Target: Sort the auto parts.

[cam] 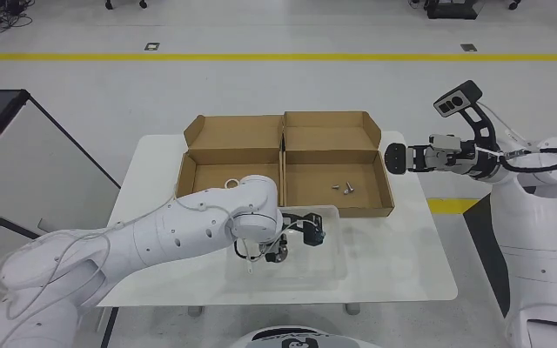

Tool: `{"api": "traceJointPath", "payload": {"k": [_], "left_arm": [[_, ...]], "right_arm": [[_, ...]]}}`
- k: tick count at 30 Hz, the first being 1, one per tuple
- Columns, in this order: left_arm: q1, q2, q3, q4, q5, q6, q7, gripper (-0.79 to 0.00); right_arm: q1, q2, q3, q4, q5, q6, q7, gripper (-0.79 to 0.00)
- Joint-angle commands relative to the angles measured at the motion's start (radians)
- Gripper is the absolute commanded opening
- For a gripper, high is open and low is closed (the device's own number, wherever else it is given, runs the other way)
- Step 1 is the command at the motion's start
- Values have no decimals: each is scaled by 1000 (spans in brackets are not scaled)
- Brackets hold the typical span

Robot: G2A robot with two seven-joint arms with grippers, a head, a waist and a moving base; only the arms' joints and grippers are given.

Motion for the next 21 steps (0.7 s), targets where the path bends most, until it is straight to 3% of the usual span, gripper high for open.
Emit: {"api": "traceJointPath", "payload": {"k": [1,6,12,17,21], "left_arm": [[4,13,-41,5,-11,21,58,-785],[29,71,-159,-38,-36,53,110,-785],[121,161,-343,-88,-86,48,188,-785],[231,226,-511,-119,-181,-25,282,-785],[308,259,-604,-139,-245,-85,326,-785]], "right_arm": [[0,0,0,0,0,0,0,0],[0,0,0,0,0,0,0,0],[0,0,0,0,0,0,0,0],[0,0,0,0,0,0,0,0],[0,0,0,0,0,0,0,0]]}}
